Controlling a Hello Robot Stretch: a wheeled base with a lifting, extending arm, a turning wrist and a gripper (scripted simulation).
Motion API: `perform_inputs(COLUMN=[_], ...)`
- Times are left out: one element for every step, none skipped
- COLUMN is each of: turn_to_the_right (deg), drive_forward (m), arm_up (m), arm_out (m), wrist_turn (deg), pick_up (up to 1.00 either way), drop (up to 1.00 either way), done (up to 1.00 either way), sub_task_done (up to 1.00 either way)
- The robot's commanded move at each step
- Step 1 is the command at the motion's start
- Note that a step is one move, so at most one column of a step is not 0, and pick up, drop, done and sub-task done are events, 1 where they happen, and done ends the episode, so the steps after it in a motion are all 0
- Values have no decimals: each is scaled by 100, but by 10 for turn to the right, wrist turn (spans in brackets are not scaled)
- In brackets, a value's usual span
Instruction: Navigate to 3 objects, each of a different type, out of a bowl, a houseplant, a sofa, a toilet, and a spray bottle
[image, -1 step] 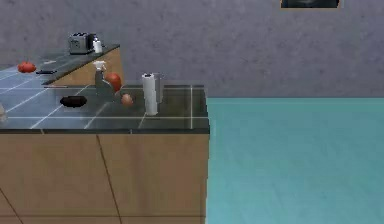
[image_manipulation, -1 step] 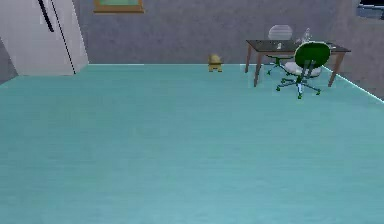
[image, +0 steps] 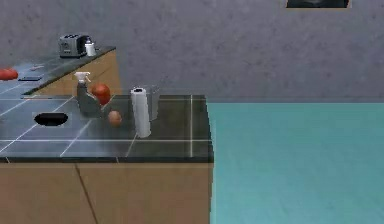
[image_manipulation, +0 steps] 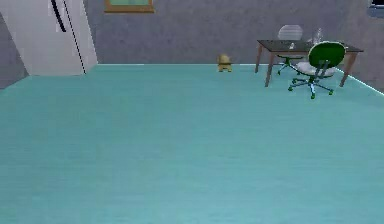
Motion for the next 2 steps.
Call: perform_inputs(turn_to_the_right=[-270,0], drive_forward=[0,0], arm_up=[0,0], arm_out=[0,0], wrist_turn=[0,0], pick_up=[0,0], drop=[0,0], done=[0,0], sub_task_done=[0,100])
